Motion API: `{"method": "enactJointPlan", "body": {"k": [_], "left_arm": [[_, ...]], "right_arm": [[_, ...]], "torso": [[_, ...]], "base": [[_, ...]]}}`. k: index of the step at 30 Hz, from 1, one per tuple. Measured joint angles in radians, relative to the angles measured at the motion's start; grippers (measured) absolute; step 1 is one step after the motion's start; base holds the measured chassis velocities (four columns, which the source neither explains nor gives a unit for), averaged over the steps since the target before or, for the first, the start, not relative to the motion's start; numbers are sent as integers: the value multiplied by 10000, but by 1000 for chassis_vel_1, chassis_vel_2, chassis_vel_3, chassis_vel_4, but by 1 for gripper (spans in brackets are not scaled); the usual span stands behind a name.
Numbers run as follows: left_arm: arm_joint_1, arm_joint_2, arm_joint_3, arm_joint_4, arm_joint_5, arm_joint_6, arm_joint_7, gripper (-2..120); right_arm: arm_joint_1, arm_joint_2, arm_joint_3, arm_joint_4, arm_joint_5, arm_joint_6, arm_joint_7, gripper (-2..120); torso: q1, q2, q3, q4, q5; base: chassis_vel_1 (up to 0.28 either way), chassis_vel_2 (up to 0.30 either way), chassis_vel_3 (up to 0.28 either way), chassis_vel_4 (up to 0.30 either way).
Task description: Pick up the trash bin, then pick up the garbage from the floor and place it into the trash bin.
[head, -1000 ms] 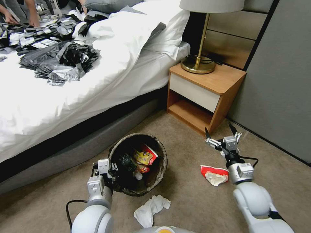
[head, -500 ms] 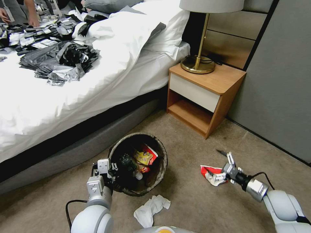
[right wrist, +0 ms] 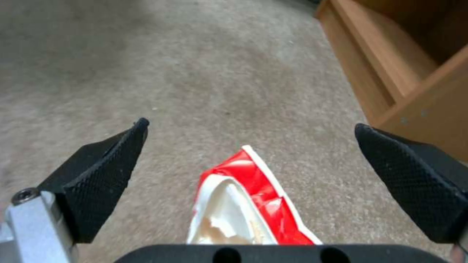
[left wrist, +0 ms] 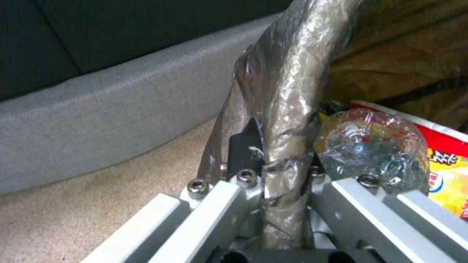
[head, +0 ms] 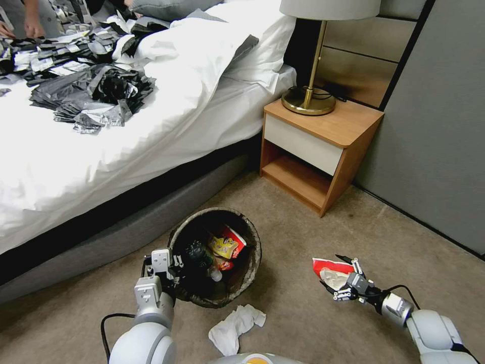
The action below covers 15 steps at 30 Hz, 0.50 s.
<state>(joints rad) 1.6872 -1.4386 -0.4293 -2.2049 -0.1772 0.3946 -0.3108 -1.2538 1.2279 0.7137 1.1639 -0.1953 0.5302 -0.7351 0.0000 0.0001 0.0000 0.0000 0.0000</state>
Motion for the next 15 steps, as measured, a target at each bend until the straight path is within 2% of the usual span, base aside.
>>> {"method": "enactJointPlan", "body": {"k": [11,15], "left_arm": [[-13,3,25,76,11,5,-1,0],[-38,6,32,117,13,6,0,0]], "right_arm": [[790,195,-587,-1177,-107,-321,1161,100],[986,216,-663,-1461,-121,-373,1282,100]], "torso": [[0,0,0,1,0],[1,0,0,1,0]], "base": [[0,0,0,0],[0,0,0,0]]}}
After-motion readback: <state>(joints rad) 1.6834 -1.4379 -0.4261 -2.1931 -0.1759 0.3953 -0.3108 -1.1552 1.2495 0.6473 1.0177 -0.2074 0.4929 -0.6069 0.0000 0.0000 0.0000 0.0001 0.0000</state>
